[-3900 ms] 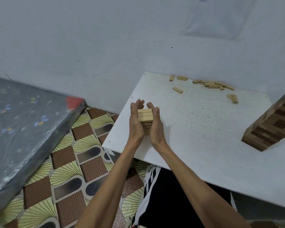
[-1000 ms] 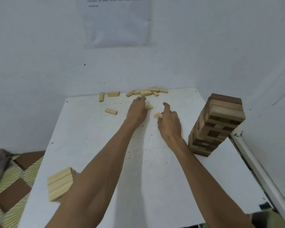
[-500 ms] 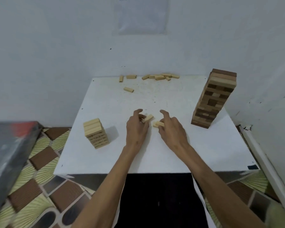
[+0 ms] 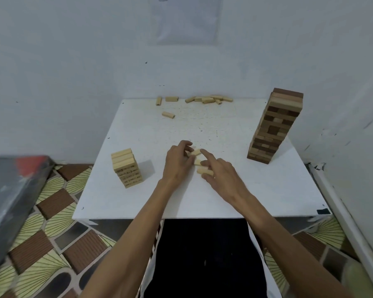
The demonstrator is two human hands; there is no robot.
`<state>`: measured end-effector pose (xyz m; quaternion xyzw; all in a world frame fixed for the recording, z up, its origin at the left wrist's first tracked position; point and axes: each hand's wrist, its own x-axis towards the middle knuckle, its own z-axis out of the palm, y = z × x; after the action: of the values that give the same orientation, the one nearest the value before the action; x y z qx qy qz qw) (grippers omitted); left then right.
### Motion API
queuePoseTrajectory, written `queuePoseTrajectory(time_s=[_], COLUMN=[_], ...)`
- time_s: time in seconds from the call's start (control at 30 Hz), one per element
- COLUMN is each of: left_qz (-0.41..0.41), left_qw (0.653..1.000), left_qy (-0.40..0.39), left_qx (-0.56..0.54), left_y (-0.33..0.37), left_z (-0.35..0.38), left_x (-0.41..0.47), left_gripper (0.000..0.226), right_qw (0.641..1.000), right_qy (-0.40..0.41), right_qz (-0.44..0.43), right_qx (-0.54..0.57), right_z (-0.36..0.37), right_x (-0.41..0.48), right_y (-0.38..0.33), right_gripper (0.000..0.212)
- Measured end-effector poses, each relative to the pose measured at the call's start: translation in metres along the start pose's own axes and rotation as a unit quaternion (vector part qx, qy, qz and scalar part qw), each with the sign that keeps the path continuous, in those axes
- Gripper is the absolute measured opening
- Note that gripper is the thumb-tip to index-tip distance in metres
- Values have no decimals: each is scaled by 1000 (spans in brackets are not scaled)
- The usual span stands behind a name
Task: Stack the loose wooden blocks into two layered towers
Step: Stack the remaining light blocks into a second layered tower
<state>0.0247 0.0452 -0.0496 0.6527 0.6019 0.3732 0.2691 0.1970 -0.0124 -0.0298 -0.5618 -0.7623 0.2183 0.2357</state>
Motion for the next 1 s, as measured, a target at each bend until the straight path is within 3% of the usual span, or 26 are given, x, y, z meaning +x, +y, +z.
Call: queuePoseTrajectory(time_s=[0.13, 0.27, 0.53, 0.7, 1.0], left_qz=[43, 72, 58, 72, 80], left_qw=[995, 989, 978, 974, 975], left_qy=[-73, -114, -174, -190, -197], left_qx=[50, 67, 103, 103, 62], left_y=[7, 8, 2, -4, -10], left_z=[-6, -10, -21, -23, -22], left_x=[8, 6, -6, -3, 3], left_gripper=[39, 45, 68, 90, 85], right_qw=[999, 998, 997, 995, 992], right_qy=[35, 57, -13, -34, -6], right_qz=[-3, 25, 57, 52, 41], right_qx=[19, -3, 40, 79, 120], right_z=[0, -10, -20, -17, -14], right_x=[1, 11, 20, 19, 22], right_y=[8, 18, 44, 48, 57], right_gripper=[76, 70, 74, 94, 85])
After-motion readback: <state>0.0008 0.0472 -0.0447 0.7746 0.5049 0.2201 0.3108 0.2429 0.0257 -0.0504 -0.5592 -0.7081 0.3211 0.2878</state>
